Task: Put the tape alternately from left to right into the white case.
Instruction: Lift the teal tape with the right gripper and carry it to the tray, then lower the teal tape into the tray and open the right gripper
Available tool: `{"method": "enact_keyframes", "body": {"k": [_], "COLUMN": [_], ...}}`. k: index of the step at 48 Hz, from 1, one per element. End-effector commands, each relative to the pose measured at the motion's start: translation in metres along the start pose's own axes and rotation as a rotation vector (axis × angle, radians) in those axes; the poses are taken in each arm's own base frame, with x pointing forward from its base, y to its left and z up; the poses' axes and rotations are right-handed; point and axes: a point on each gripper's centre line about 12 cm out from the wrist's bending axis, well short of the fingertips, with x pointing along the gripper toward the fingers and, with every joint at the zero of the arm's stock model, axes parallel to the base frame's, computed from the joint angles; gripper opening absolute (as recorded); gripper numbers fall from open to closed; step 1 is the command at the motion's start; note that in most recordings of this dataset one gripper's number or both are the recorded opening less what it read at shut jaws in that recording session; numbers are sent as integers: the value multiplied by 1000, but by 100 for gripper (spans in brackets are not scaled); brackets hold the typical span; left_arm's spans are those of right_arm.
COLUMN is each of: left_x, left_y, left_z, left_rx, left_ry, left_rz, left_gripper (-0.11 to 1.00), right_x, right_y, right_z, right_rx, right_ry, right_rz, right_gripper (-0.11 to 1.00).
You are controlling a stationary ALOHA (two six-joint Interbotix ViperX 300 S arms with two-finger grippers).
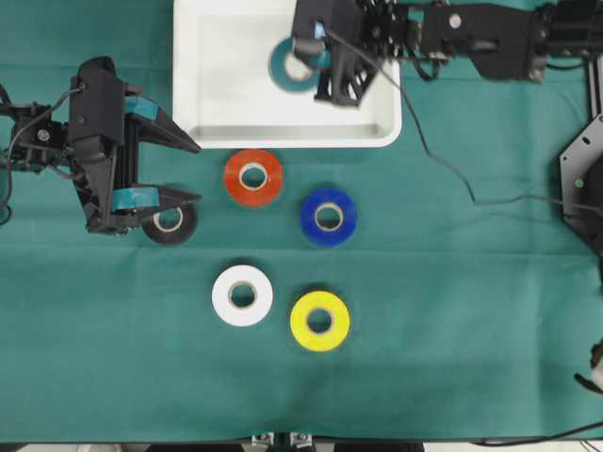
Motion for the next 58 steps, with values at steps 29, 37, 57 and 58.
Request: {"method": "enact_keyframes", "body": {"k": [29,37,57,58], "left_x": [-1,-1,-1,-1], "left_y": [0,0,0,0], "left_z": [10,10,11,11], "left_rx": [0,0,-2,-2], "left_ry": [-31,-31,-32,-34], "left_rz": [-1,-1,-1,-2], "left_gripper": [88,88,88,88], "right_x": [27,27,27,27], "right_y": [-49,-49,-47,-47], "right_z": [9,8,7,7], "right_rx": [50,41,27,27], "right_ry": [-87,-79,-69,-69], "right_rz": [-58,-60,-60,-60], "right_gripper": [25,25,40,46]}}
